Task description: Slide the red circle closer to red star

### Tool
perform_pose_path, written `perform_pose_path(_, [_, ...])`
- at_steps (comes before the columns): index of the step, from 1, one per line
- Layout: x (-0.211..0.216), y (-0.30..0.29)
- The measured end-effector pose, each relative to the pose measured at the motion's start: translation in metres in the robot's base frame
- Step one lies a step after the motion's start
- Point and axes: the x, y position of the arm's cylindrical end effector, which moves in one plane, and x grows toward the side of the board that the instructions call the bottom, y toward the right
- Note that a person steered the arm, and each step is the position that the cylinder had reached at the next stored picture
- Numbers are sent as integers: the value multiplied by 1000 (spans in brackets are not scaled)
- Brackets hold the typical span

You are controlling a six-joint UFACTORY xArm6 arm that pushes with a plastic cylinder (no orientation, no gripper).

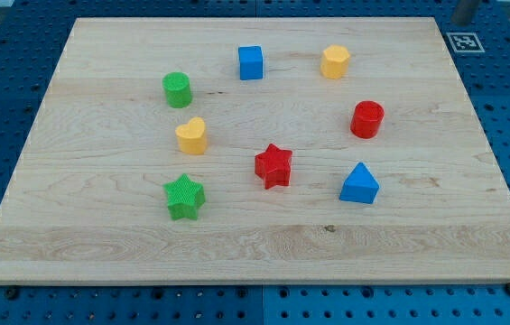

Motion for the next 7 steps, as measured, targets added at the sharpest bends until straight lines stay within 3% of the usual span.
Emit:
perform_pose_path(3, [2, -5])
perform_pose_path(4, [39, -10])
perform_pose_path(5, [107, -39])
perform_pose_path(6, [111, -84])
perform_pose_path(7, [136, -87])
